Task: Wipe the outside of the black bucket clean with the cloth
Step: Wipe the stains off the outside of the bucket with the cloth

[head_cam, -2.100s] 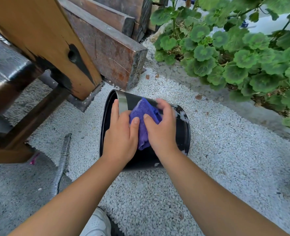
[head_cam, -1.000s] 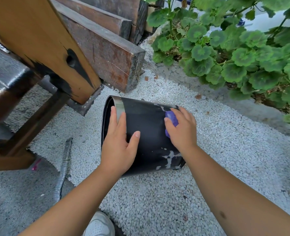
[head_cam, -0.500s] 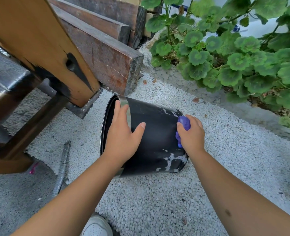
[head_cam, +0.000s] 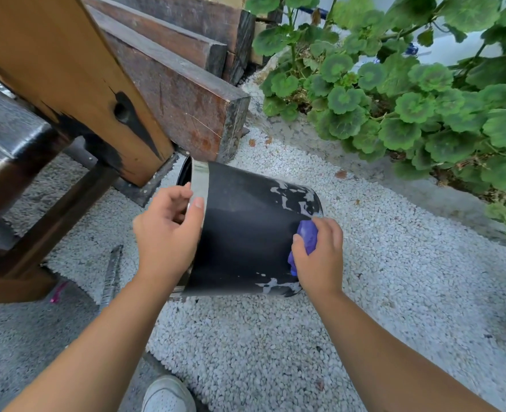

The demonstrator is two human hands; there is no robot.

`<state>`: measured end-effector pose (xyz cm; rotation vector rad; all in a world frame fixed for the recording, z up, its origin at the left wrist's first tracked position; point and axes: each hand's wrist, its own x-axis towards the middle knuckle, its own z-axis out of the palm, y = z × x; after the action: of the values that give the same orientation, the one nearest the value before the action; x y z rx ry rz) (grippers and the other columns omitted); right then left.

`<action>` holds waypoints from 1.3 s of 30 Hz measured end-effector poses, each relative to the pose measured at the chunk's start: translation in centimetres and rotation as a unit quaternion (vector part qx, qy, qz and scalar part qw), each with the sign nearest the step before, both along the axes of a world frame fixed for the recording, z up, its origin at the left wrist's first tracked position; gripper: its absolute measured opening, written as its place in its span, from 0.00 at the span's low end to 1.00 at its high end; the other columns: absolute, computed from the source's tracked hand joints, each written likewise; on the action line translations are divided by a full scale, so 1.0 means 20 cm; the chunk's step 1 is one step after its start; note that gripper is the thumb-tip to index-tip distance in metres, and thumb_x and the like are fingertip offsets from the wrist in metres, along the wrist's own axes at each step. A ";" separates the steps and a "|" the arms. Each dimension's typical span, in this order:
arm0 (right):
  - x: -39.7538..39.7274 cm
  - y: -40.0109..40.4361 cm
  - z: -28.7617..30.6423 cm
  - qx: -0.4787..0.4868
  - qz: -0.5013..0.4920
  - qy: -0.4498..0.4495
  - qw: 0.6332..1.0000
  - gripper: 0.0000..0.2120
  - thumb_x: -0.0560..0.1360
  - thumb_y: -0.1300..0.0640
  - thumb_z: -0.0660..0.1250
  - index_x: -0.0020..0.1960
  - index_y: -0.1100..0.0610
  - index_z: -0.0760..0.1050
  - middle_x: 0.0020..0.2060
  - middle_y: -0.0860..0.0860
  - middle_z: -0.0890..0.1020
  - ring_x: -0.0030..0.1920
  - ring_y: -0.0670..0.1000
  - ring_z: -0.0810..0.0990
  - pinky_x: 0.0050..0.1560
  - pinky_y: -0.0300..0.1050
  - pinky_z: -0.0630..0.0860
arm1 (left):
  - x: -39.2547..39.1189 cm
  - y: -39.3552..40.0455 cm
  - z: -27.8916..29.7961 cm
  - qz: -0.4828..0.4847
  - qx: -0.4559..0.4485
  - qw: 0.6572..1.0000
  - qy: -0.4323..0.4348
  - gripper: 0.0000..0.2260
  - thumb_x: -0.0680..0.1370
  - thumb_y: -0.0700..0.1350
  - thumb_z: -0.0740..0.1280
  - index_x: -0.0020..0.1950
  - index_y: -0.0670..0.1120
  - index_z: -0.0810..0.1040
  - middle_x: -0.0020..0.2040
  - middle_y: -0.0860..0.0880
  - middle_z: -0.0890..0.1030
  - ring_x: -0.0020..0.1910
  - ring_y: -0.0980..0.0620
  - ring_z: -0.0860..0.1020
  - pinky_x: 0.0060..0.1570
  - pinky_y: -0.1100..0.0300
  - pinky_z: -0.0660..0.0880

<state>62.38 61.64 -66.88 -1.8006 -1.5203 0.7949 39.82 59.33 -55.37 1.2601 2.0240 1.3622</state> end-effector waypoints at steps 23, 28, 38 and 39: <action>0.19 0.21 0.02 -0.048 -0.200 0.056 0.977 0.25 0.75 0.51 0.68 0.70 0.52 0.68 0.67 0.53 0.73 0.62 0.55 0.75 0.58 0.42 0.67 | -0.08 -0.09 -0.14 -0.103 -0.173 0.922 0.329 0.45 0.72 0.68 0.58 0.79 0.42 0.49 0.80 0.45 0.55 0.77 0.45 0.60 0.68 0.44 0.67; -0.12 0.29 0.27 0.063 -0.097 0.083 0.990 0.21 0.71 0.51 0.72 0.61 0.54 0.72 0.70 0.53 0.66 0.59 0.26 0.66 0.46 0.14 0.58 | -0.06 -0.10 -0.15 -0.140 -0.112 0.957 0.229 0.43 0.74 0.65 0.58 0.80 0.41 0.48 0.80 0.45 0.50 0.77 0.56 0.48 0.72 0.71 0.44; -0.54 0.09 0.46 0.148 0.147 -0.045 0.977 0.22 0.71 0.42 0.66 0.62 0.48 0.78 0.68 0.52 0.74 0.69 0.60 0.68 0.66 0.61 0.67 | 0.10 -0.06 -0.09 -0.215 0.016 0.967 0.135 0.49 0.75 0.73 0.50 0.78 0.34 0.44 0.74 0.72 0.46 0.73 0.71 0.54 0.67 0.72 0.59; -0.52 0.10 0.45 0.144 0.140 -0.048 0.978 0.21 0.72 0.43 0.66 0.62 0.48 0.79 0.67 0.52 0.75 0.70 0.61 0.66 0.67 0.63 0.65 | 0.11 -0.06 -0.09 -0.221 0.015 0.966 0.136 0.50 0.74 0.73 0.51 0.78 0.34 0.44 0.74 0.72 0.47 0.73 0.68 0.56 0.66 0.68 0.62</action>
<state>51.97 63.71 -57.98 -1.4498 -1.8741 0.5840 42.00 58.11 -57.15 1.8623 1.7343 1.0542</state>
